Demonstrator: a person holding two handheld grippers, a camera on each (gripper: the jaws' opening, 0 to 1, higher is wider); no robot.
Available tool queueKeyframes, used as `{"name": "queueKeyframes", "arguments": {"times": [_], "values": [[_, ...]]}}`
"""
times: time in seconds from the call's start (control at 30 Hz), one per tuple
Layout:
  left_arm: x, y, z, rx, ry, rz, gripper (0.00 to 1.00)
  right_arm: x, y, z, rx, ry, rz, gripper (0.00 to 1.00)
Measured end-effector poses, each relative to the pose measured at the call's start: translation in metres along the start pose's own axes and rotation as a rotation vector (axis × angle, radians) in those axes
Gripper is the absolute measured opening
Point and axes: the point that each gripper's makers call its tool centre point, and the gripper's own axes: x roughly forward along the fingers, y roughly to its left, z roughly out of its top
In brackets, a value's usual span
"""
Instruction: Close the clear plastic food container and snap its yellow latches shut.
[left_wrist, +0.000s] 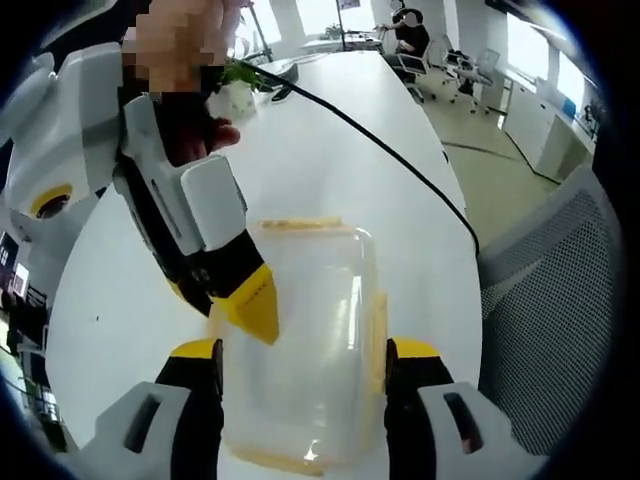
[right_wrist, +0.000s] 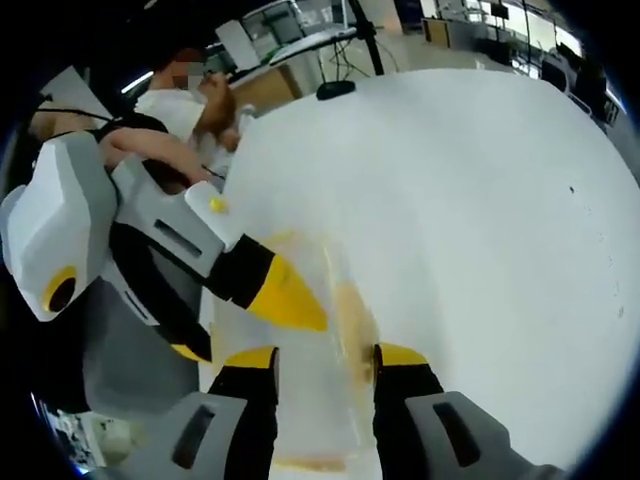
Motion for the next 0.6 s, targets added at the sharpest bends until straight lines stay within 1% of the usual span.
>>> {"name": "queueKeyframes", "arguments": {"times": [0.1, 0.13, 0.17, 0.6], "values": [[0.0008, -0.0002, 0.0001, 0.002, -0.001, -0.003, 0.64, 0.0007, 0.0002, -0.0002, -0.004, 0.014, 0.004, 0.35], [0.0014, -0.0016, -0.0002, 0.000, 0.003, -0.011, 0.64, 0.0015, 0.0048, -0.0028, -0.030, 0.040, 0.048, 0.34], [0.0016, -0.0012, 0.0000, 0.009, 0.002, -0.008, 0.64, 0.0037, 0.0008, -0.0002, 0.001, 0.026, 0.013, 0.34], [0.0025, -0.0030, -0.0017, -0.009, 0.017, 0.008, 0.62, 0.0058, 0.0036, -0.0034, 0.017, 0.085, 0.032, 0.32]]}}
